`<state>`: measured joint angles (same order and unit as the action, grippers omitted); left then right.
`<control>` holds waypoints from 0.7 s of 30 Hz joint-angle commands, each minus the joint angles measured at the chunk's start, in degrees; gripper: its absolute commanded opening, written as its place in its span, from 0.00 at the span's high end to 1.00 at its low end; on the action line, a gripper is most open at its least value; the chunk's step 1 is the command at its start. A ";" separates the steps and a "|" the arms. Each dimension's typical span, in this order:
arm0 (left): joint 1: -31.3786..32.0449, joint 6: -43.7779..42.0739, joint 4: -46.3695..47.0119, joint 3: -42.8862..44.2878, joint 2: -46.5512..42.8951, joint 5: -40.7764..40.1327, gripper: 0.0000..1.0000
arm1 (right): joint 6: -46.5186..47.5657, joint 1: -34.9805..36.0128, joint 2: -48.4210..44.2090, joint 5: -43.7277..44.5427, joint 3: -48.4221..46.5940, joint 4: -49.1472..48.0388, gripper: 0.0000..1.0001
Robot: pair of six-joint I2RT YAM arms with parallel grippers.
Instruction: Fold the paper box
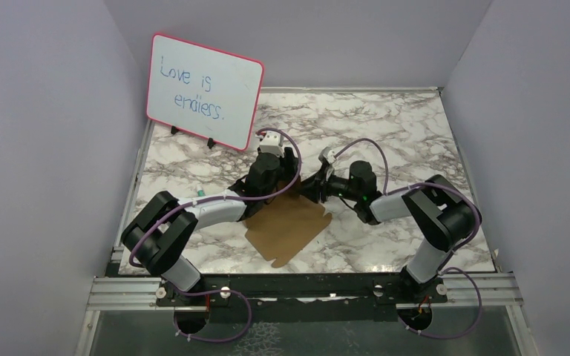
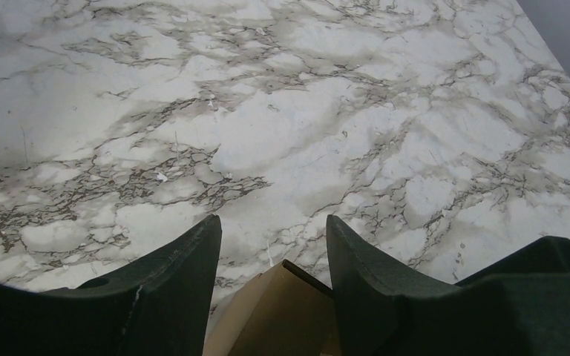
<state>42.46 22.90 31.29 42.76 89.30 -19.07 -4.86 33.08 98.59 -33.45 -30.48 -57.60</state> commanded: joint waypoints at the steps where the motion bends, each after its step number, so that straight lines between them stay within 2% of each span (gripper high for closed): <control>1: -0.10 -0.48 -3.34 -1.64 0.18 0.92 0.45 | -3.42 -3.08 0.00 -13.64 -2.63 -1.21 0.62; 5: -0.18 -0.65 -3.27 -1.61 0.15 1.20 0.45 | -2.58 -5.53 -2.19 -13.95 -1.29 0.26 0.59; 13: -0.25 -0.88 -3.17 -1.58 0.09 1.62 0.45 | -1.62 -10.44 -8.18 -8.67 1.77 1.63 0.58; 17: -0.18 -0.71 -3.16 -1.20 0.32 2.17 0.45 | 1.23 -10.49 -5.83 -10.08 -2.75 9.26 0.59; 21: -0.18 -0.37 -3.08 -1.25 0.14 2.59 0.45 | -0.61 -10.17 -3.01 -11.09 -3.35 7.45 0.52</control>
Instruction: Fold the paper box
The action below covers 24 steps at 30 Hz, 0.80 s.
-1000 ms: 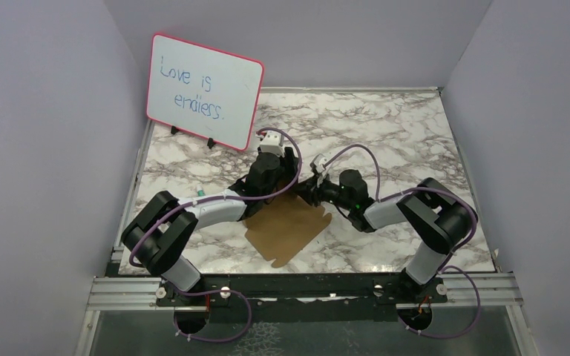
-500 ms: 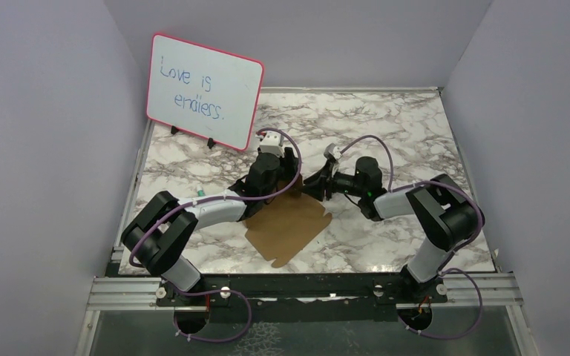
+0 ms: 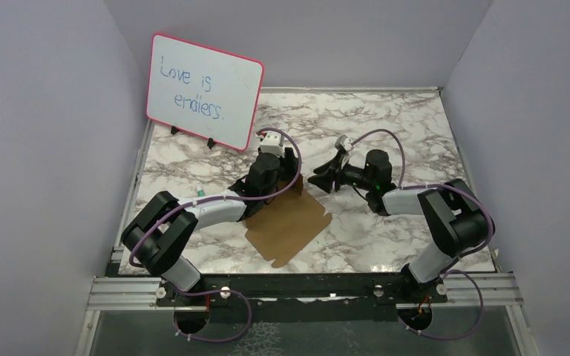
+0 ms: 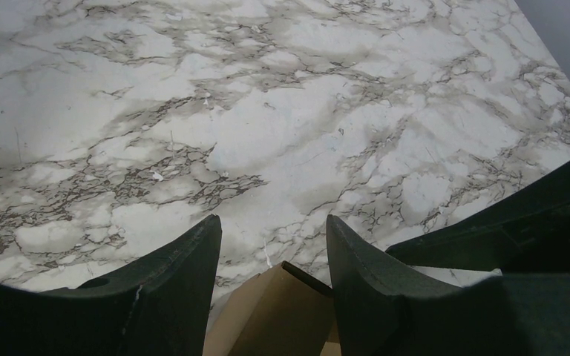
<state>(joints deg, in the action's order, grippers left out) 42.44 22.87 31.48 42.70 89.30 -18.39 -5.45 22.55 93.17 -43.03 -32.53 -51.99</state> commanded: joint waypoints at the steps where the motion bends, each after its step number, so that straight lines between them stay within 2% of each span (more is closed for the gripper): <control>1: -0.16 -0.30 -3.27 -1.23 0.03 2.06 0.45 | -0.22 0.64 2.91 -1.78 -1.49 1.50 0.50; 14: -0.19 1.40 -3.27 -0.92 0.00 4.73 0.44 | -2.69 2.89 10.21 -1.80 -3.51 -5.02 0.48; 18: -0.56 1.04 -3.36 -1.10 -0.17 4.44 0.44 | -2.25 2.86 7.57 -1.11 -1.46 -5.28 0.48; 24: -1.08 0.77 -3.34 -1.16 -0.36 4.89 0.44 | 1.64 2.80 1.34 5.50 0.57 -0.24 0.47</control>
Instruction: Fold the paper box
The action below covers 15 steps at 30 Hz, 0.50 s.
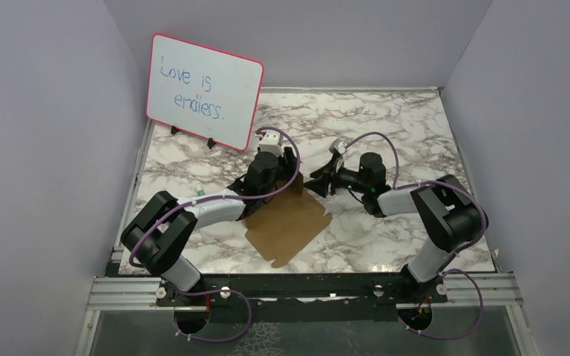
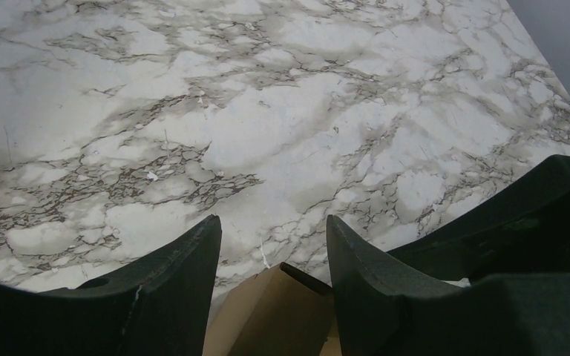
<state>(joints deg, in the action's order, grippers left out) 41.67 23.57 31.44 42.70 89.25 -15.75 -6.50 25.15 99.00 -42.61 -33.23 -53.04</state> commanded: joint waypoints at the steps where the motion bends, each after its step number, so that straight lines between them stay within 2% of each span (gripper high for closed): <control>1: -0.36 0.07 -3.31 -1.21 -0.26 2.37 0.45 | 2.78 0.14 -5.16 6.43 1.59 1.31 0.47; 8: -0.71 -0.10 -3.31 -1.48 -0.15 3.21 0.44 | 2.35 -0.27 -5.33 12.85 1.72 2.02 0.48; 11: -0.89 0.03 -3.29 -1.62 -0.23 3.52 0.44 | 2.86 -0.27 -3.11 11.16 -0.52 4.99 0.48; 15: -0.98 0.52 -3.23 -1.83 -0.39 3.87 0.44 | 1.13 0.17 -1.02 7.52 -1.06 2.33 0.48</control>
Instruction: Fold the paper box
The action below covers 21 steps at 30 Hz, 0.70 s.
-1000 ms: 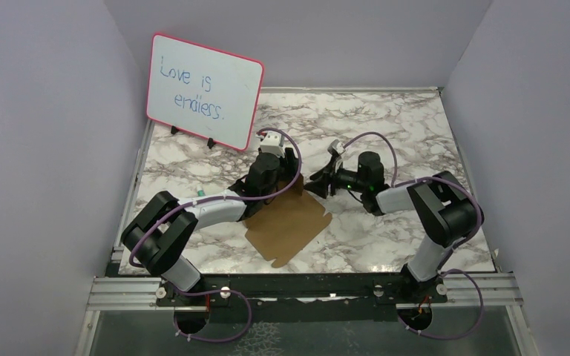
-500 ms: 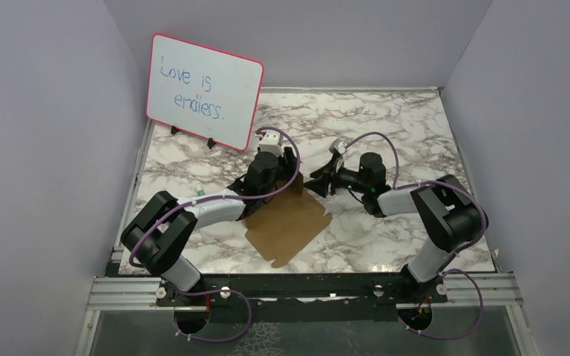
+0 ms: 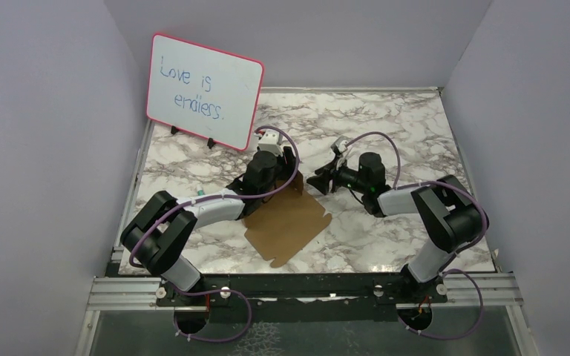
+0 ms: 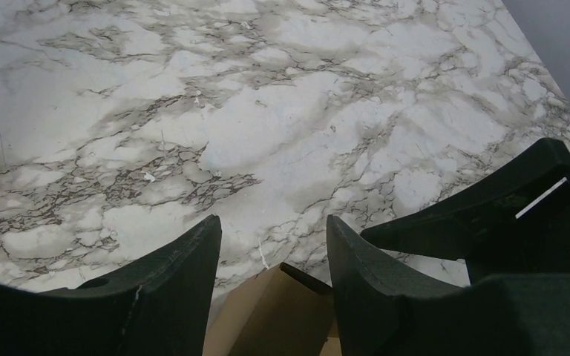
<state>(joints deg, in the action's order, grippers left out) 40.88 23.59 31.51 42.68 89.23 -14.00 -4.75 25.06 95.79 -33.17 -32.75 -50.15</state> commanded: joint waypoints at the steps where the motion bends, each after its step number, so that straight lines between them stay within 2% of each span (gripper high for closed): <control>1: -0.26 0.63 -3.29 -1.77 -0.37 2.25 0.45 | -0.92 0.46 2.71 -2.13 -1.86 -0.80 0.48; 21: -0.37 5.01 -3.25 -2.17 0.37 4.91 0.45 | -8.61 3.04 11.26 -6.40 -3.31 -15.19 0.44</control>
<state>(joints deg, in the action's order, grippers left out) 40.45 26.30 31.64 42.35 89.14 -11.94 -11.46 26.74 105.65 -37.43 -34.46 -59.92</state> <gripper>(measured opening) 0.554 0.550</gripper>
